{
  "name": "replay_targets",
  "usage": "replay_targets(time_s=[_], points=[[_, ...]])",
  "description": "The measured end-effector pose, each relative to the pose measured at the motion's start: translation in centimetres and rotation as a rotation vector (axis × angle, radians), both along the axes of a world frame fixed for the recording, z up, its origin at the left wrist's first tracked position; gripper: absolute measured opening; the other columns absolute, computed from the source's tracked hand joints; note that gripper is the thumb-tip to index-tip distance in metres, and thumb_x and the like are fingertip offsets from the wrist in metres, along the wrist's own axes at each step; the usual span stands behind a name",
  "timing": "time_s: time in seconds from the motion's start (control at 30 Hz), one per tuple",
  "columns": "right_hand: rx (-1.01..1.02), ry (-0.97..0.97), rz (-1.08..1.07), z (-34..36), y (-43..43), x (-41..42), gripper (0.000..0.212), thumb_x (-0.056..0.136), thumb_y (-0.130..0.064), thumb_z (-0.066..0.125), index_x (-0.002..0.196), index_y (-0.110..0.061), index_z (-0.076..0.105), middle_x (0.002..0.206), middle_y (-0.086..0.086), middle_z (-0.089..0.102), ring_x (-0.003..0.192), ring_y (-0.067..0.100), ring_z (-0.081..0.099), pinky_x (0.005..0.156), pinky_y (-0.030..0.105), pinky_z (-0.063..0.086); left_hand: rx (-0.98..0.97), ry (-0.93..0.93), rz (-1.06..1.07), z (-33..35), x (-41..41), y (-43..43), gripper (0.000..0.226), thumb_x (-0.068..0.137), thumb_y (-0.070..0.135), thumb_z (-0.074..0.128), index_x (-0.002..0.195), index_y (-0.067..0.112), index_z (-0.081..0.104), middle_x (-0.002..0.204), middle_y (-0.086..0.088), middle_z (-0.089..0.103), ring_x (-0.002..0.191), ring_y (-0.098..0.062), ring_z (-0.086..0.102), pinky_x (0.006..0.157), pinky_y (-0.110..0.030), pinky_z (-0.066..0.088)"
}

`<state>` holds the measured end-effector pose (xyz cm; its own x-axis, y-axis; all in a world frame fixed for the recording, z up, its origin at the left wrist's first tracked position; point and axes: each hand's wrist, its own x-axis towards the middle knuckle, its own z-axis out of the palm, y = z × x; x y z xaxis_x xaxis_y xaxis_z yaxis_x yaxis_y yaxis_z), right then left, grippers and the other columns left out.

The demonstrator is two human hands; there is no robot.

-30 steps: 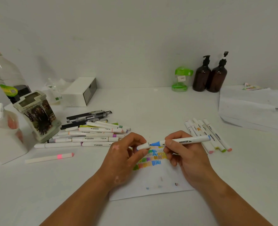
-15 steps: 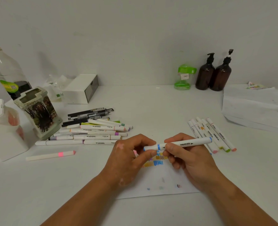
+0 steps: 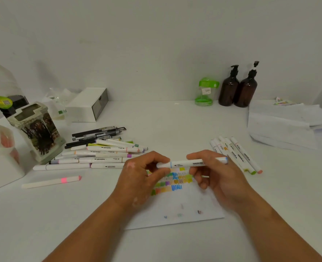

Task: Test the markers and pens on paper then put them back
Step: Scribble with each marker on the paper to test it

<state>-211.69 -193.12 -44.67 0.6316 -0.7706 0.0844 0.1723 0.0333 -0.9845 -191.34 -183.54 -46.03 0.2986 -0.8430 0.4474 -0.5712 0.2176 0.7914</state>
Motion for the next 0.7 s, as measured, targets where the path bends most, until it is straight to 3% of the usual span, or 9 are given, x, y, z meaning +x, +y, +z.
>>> replay_targets(time_s=[0.07,0.13,0.2,0.27,0.37,0.5,0.6,0.7], points=[[-0.078,0.168,0.018,1.3,-0.1,-0.9,0.029,0.082,-0.041,0.071,0.099,-0.018,0.079,0.082,0.011,0.075,0.066,0.017,0.062,0.054,0.028,0.049,0.017,0.023,0.017,-0.3,0.7,0.2,0.033,0.079,0.012,0.082,0.085,0.042,0.071,0.085,0.021,0.067,0.076,-0.006,0.063,0.063,-0.006,0.046],[-0.281,0.436,0.040,2.2,0.4,-1.4,0.009,0.089,-0.030,0.073,0.096,-0.027,0.077,0.079,0.003,0.078,0.065,0.013,0.065,0.058,0.027,0.053,0.031,-0.005,0.003,-0.6,1.1,0.3,0.034,0.078,0.013,0.082,0.086,0.044,0.072,0.085,0.022,0.066,0.078,-0.007,0.063,0.063,-0.007,0.047],[-0.498,0.712,0.061,2.3,1.5,-1.4,0.005,0.091,-0.034,0.070,0.096,-0.033,0.071,0.074,-0.011,0.076,0.065,0.005,0.065,0.061,0.025,0.052,0.025,-0.053,-0.018,-0.8,1.2,0.3,0.034,0.078,0.012,0.082,0.092,0.042,0.073,0.086,0.018,0.065,0.078,-0.012,0.062,0.065,-0.010,0.047],[-0.613,0.864,0.049,2.3,2.4,-1.9,0.006,0.087,-0.042,0.067,0.091,-0.038,0.068,0.074,-0.024,0.072,0.065,0.001,0.062,0.056,0.017,0.045,0.006,-0.094,-0.038,-0.9,1.1,0.3,0.041,0.076,0.013,0.084,0.103,0.041,0.071,0.093,0.019,0.064,0.080,-0.015,0.060,0.069,-0.012,0.047],[-0.613,0.866,-0.247,2.9,0.5,-4.7,0.006,0.083,-0.044,0.071,0.079,-0.039,0.071,0.077,-0.029,0.068,0.070,-0.003,0.063,0.063,0.010,0.044,0.016,-0.086,-0.023,-0.9,1.3,0.2,0.051,0.075,0.020,0.085,0.115,0.043,0.063,0.103,0.024,0.063,0.085,-0.013,0.059,0.073,-0.016,0.051],[-0.477,0.963,-0.690,2.9,-6.6,-10.3,0.013,0.089,-0.033,0.072,0.076,-0.029,0.071,0.073,-0.008,0.072,0.066,0.006,0.063,0.056,0.022,0.040,0.077,-0.136,0.024,-1.3,1.8,0.1,0.031,0.076,0.020,0.084,0.096,0.039,0.069,0.090,0.023,0.064,0.078,-0.011,0.059,0.070,-0.021,0.053],[-0.403,1.042,-0.714,1.3,-10.1,-12.1,0.019,0.087,-0.028,0.073,0.069,-0.023,0.073,0.070,-0.005,0.072,0.068,0.008,0.063,0.056,0.023,0.041,0.094,-0.138,0.036,-1.5,1.9,0.2,0.026,0.078,0.019,0.083,0.089,0.038,0.070,0.080,0.018,0.066,0.078,-0.008,0.059,0.064,-0.014,0.051],[-0.405,1.123,-0.659,0.0,-11.2,-11.2,0.022,0.084,-0.025,0.067,0.067,-0.017,0.077,0.057,-0.007,0.071,0.057,0.008,0.067,0.056,0.021,0.048,0.071,-0.137,0.055,-1.5,1.9,0.2,0.025,0.078,0.015,0.083,0.087,0.036,0.072,0.082,0.022,0.067,0.076,-0.009,0.060,0.061,-0.011,0.049]])
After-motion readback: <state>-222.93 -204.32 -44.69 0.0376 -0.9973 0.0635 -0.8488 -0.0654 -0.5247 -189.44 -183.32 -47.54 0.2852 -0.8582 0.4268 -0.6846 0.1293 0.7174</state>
